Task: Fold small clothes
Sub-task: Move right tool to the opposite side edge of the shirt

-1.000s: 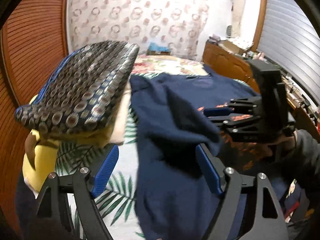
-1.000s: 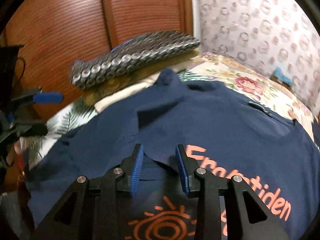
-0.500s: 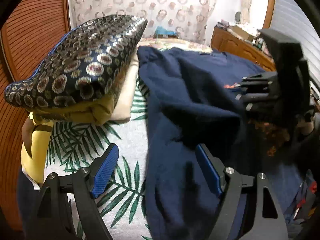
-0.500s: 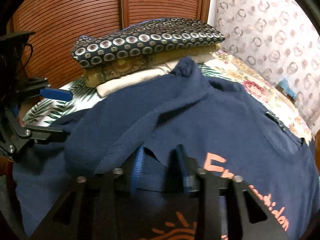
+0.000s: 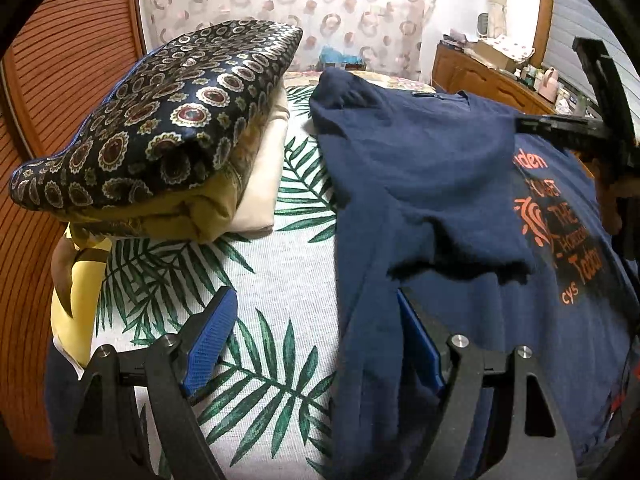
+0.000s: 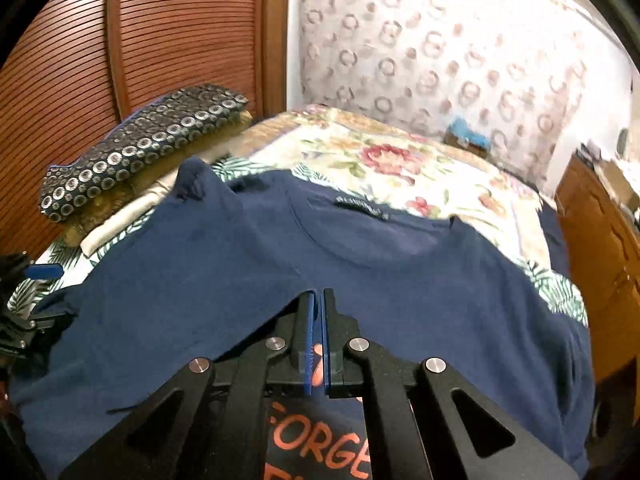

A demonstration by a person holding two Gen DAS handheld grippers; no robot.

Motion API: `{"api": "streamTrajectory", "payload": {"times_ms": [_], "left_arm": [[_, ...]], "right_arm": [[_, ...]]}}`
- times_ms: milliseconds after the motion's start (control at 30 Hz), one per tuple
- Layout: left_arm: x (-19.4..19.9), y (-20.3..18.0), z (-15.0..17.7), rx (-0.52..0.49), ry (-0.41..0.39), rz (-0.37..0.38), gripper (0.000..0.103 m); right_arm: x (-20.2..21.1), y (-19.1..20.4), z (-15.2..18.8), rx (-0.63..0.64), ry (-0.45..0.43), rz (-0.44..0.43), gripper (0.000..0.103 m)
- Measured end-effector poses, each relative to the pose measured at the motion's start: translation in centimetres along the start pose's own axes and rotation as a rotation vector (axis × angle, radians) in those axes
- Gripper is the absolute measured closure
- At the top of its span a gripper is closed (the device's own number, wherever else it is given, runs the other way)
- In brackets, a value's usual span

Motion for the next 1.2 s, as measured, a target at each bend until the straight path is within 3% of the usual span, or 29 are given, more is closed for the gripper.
{"api": "streamTrajectory", "payload": {"times_ms": [200,367,567,933,1200], "left_arm": [[0.6,0.0,0.1,0.018,0.004,0.014,0.023],[3.4,-1.7,-1.5,-0.012,-0.084,0.042,0.023],[3.8,-5.7,-4.4,-0.078,-0.132,0.117,0.023],[-1.8,-16.2,-8.6,-0.231,-0.063,0.262,0.023],[-5.1,-19.8,-8.5,-0.296,0.002,0.261,0.023]], "right_arm": [[0.0,0.7,0.9,0.003,0.001,-0.006,0.059],[3.4,-2.6,2.4,-0.041,-0.024,-0.019,0.051],[7.8,-5.9,5.6,-0.12,-0.049,0.036,0.05],[13.6,-15.2,12.7,-0.309,-0.023,0.224,0.05],[12.9,-18.6,15.7,-0.442,0.022,0.231,0.05]]}}
Point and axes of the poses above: each gripper's, at about its wrist camera, not at the fingertips, and x roughly against the way its jaws point, y to its left, z to its underside, the point moved 10 cm from there along -x, roughly the way its jaws point, and after that the axes turned 3 degrees about x, right-handed, at the moved point
